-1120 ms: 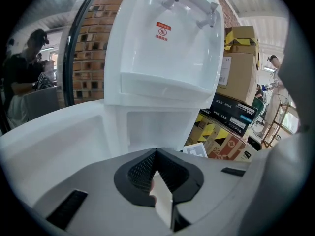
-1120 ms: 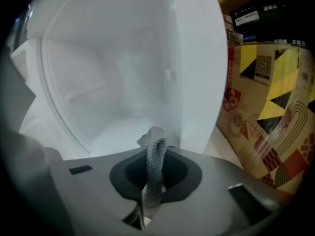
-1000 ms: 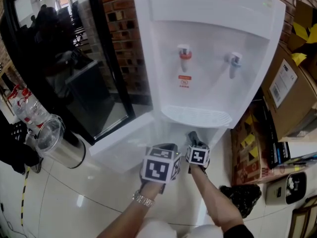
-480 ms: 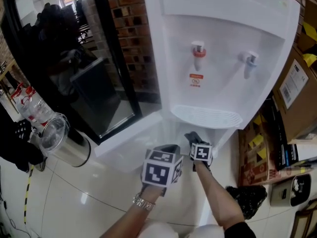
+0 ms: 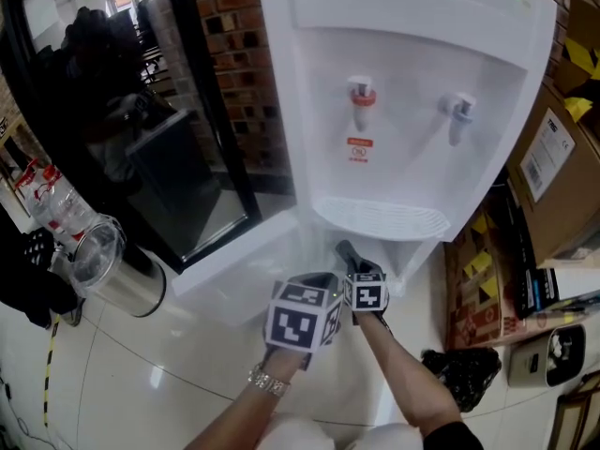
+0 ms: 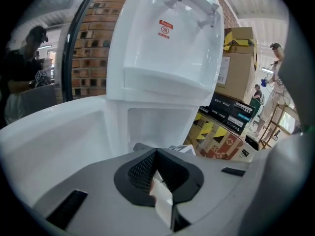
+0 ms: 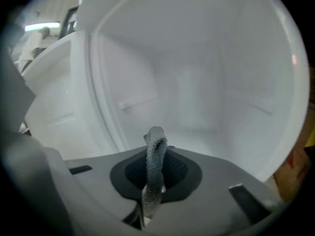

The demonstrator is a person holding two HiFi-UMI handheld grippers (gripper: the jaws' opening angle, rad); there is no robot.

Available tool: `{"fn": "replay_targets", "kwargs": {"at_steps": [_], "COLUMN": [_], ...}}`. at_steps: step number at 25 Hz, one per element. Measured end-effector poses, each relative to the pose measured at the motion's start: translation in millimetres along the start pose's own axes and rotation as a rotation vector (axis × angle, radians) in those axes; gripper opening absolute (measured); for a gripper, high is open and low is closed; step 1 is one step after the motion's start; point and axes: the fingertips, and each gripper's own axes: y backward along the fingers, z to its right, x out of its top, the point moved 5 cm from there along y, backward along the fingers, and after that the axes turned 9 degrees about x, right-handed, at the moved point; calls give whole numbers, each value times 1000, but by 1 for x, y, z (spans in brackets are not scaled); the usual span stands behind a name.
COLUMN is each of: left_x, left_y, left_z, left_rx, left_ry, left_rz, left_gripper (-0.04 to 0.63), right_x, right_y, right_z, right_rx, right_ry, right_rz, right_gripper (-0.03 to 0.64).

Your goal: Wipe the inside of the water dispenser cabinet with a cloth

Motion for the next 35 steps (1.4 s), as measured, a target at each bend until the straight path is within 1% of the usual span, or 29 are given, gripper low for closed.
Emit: {"fn": "replay_targets", "kwargs": {"at_steps": [2,3,5,7,9,12,13,14,15,17,21,23,24,26,28,29,30,33,35], "left_x": [0,0,1,2,3,4,4,4,3,3,3,3,4,5,8,8,9,9,10], "left_y": [3,4,6,6,5,3,3,2,1,0,1,4,6,9,12,14,15,15,14], "left_z": [-4,-6,-7,-7,-4,-1,0,2,4,8,9,5,3,0,-3,-3,-3,-2,1], "left_rx": [7,9,15,17,14,9,7,3,0,-5,-6,1,6,11,14,15,15,11,4], "left_ry": [3,5,4,2,-1,-6,-7,-10,-12,-17,-25,-14,-11,-9,-7,-5,-4,-7,-8], "left_rz": [3,5,9,11,13,15,15,14,12,9,10,17,20,26,32,35,36,37,40], "left_gripper": [2,2,2,2,2,2,2,2,2,2,2,2,2,2,2,2,2,2,2], "right_x": [6,7,-7,-30,-41,-32,-30,-27,-23,-12,8,15,12,3,-14,-23,-28,-22,-24], "right_y": [-7,-9,-15,-18,-11,15,23,29,32,29,13,8,5,-2,-8,-8,-5,16,29], "right_z": [-24,-31,-25,-1,31,75,84,89,88,73,11,-18,-26,-30,-17,-6,7,49,73], "right_rx": [88,111,98,43,-44,-219,-260,-276,-264,-195,-13,73,94,100,68,36,-8,-186,-276], "right_ry": [26,22,2,-46,-112,-145,-155,-168,-178,-167,-10,27,35,57,40,12,-13,-50,-69], "right_rz": [0,-5,-62,-142,-175,-129,-111,-86,-54,-1,15,22,9,-28,-93,-128,-142,-107,-99], "right_gripper": [20,20,18,18,18,18,18,18,19,20,20,20,20,20,20,20,20,20,20]}}
